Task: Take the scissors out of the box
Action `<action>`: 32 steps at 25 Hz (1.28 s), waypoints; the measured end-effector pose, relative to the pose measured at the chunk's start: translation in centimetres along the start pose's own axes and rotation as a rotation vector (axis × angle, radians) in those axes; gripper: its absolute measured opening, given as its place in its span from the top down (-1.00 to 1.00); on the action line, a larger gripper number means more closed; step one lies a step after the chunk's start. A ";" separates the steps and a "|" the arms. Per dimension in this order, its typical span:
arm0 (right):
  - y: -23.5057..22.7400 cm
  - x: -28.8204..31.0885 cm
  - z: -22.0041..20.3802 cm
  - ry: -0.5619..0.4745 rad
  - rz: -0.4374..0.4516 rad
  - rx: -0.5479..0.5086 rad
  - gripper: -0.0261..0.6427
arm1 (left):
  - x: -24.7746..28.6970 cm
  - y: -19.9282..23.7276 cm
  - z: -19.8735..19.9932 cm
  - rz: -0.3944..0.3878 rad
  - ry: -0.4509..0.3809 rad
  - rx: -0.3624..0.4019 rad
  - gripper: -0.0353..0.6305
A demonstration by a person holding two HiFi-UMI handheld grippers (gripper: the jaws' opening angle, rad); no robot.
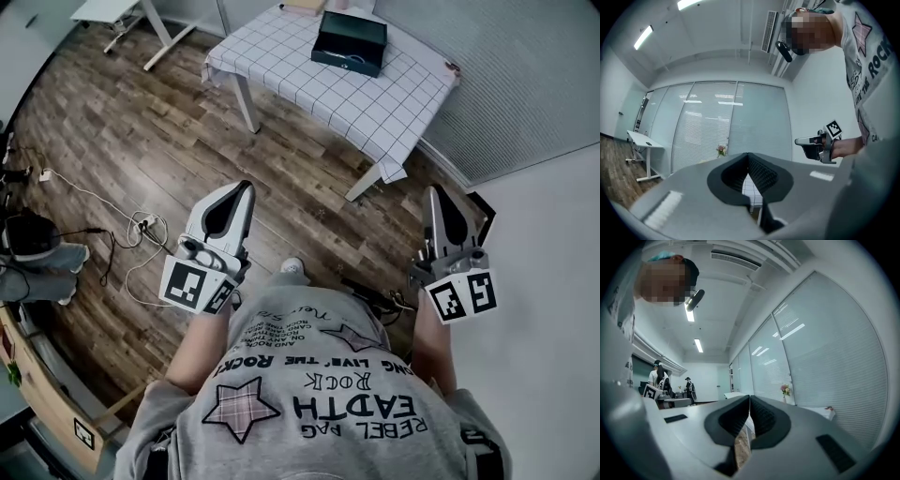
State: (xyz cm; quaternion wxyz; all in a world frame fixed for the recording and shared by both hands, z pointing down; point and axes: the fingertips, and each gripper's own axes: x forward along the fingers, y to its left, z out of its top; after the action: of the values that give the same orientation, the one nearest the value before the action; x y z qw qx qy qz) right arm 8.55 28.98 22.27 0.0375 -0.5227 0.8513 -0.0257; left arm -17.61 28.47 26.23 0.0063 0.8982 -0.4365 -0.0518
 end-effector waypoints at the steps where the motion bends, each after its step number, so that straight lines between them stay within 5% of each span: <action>1: 0.1 0.8 0.0 0.001 -0.004 -0.001 0.88 | 0.3 0.8 -0.1 -0.004 0.001 -0.004 0.88; 6: 0.4 3.4 0.0 0.019 -0.029 -0.010 0.88 | 0.4 3.1 -1.3 -0.008 0.033 -0.049 0.88; 12: 0.5 5.2 0.3 0.018 -0.018 -0.018 0.88 | 0.3 3.4 0.4 -0.019 -0.011 0.075 0.88; 17: -0.3 6.1 -0.3 0.010 -0.010 -0.008 0.88 | 1.1 3.7 0.0 -0.006 -0.025 0.056 0.88; 21: -1.8 8.1 -1.3 0.012 0.019 0.014 0.88 | 2.0 4.9 -0.7 0.038 -0.030 -0.011 0.88; 32: -8.9 16.6 -1.2 -0.011 0.102 0.056 0.88 | 10.5 8.1 -0.6 0.112 -0.010 0.056 0.88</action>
State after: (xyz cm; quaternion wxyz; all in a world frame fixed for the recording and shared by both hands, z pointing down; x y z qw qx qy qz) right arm 8.92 10.16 23.58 0.0581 -0.4776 0.8755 -0.0448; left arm -17.46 15.15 26.36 -0.0185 0.8720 -0.4873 -0.0438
